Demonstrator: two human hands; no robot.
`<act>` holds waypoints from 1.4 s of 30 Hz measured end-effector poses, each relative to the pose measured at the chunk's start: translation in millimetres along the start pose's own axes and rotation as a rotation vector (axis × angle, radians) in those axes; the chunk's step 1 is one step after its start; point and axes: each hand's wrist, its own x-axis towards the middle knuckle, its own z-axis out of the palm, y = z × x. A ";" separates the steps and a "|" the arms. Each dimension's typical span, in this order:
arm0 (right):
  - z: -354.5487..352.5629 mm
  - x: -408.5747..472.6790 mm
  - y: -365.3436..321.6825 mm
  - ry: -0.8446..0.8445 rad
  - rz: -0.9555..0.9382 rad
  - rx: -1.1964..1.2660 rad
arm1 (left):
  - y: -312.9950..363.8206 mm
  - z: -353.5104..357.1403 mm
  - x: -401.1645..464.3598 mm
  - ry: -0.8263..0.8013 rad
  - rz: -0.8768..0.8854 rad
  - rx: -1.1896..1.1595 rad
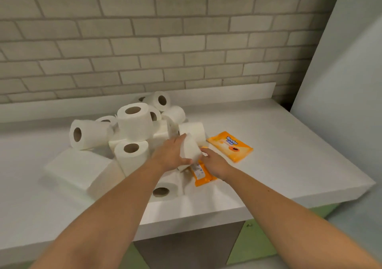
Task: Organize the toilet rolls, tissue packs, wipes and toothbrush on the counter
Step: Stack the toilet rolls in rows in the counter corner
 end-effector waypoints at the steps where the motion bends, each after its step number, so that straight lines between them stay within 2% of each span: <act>1: 3.2 1.8 2.2 -0.010 0.002 0.067 | -0.4 2.7 2.6 0.000 -0.006 0.017; 5: 6.6 11.5 8.6 0.040 0.007 0.333 | 0.3 5.4 7.6 0.079 0.004 0.099; 8: 1.8 18.1 9.2 0.106 0.011 0.500 | 2.4 0.0 11.7 0.141 0.011 0.063; 13: -19.9 22.8 3.0 0.149 0.069 0.744 | 15.3 -8.2 25.1 0.196 0.002 -0.311; 18: -60.5 27.5 1.2 0.145 -0.015 0.918 | 45.0 -12.8 58.0 0.192 0.089 -0.545; 25: -117.1 39.8 18.8 0.289 -0.070 0.871 | 95.6 4.6 118.8 0.078 0.214 -0.683; 33: -186.3 81.7 84.1 0.440 -0.038 0.895 | 159.3 53.7 192.5 -0.038 0.197 -0.703; 37: -220.4 109.6 111.2 0.425 -0.009 0.898 | 190.2 73.6 226.3 -0.054 0.182 -0.770; 42: -259.0 142.7 137.4 0.397 0.005 0.810 | 216.1 108.0 266.5 0.027 0.159 -0.813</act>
